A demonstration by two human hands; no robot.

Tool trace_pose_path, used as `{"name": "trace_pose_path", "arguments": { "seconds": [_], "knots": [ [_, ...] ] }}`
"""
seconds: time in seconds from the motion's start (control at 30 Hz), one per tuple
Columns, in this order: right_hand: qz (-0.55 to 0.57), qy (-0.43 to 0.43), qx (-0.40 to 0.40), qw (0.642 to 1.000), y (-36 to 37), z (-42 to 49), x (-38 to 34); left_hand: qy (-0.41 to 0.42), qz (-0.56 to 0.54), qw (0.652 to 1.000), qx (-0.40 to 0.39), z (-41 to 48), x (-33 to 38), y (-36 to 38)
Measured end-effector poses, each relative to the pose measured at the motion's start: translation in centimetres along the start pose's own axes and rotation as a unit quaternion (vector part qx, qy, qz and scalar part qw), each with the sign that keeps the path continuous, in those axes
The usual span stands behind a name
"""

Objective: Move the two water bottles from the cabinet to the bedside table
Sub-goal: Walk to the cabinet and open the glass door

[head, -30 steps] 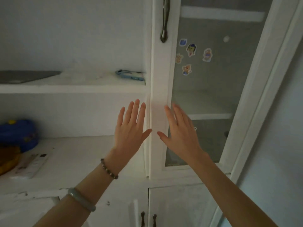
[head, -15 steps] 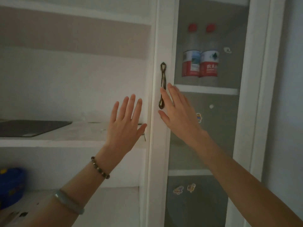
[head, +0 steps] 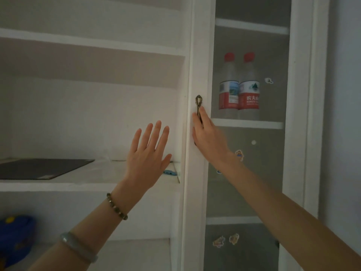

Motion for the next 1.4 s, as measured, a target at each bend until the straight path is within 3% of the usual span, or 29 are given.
{"name": "trace_pose_path", "arguments": {
  "seconds": [0.33, 0.57, 0.67, 0.93, 1.13, 1.4],
  "knots": [
    [0.015, 0.048, -0.027, 0.998, -0.2, 0.9, -0.9, 0.024, -0.042, 0.999, -0.007, -2.3, -0.1, -0.7],
    [0.002, 0.017, 0.056, 0.998, -6.9, -2.7, -0.4, 0.038, -0.052, 0.997, -0.036, -3.0, 0.8, -0.7],
    [-0.103, -0.038, 0.089, 0.99, -11.5, -4.8, 0.1, 0.039, -0.06, 0.996, -0.053, -3.1, 2.6, -1.6],
    [-0.217, -0.112, 0.022, 0.97, -18.3, -8.2, 2.5, 0.071, -0.13, 0.989, -0.02, -4.2, 8.8, -7.9],
    [-0.254, -0.166, 0.013, 0.953, -23.0, -11.5, 5.6, 0.03, -0.208, 0.977, -0.017, -5.6, 11.7, -10.9],
    [-0.24, -0.12, -0.029, 0.963, -29.3, -16.7, 10.3, 0.066, -0.23, 0.971, -0.022, -6.9, 17.5, -14.3]
  ]
}}
Point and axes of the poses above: each hand's wrist, its own z-axis towards the middle knuckle, its own y-axis out of the palm, x = y × z, the point moved 6 cm from there along z, towards the middle knuckle, and after that the axes turned 11 degrees about -x, right-handed, at the moved point
